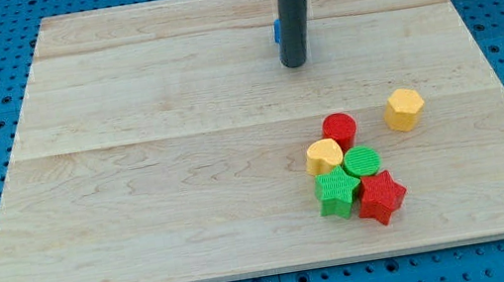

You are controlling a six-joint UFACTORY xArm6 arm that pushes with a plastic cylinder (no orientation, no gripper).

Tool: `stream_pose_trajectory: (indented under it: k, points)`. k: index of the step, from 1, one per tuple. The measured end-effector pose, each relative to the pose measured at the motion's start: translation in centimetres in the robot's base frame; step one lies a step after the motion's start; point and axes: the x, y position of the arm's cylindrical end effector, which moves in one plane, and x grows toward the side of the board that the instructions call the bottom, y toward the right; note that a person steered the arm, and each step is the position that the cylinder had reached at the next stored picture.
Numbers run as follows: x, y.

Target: Place the blue blocks towards the top right of the board

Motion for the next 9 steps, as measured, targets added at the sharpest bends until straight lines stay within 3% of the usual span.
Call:
stream_pose_trajectory:
  k: [2, 3, 5, 7, 8, 9]
  points:
    - [-1.3, -6.6]
    - [-5.0, -5.5]
    - [-5.8, -1.5]
    - [-10.7, 5.4]
    - [-10.2, 6.1]
    - [-9.5, 2.2]
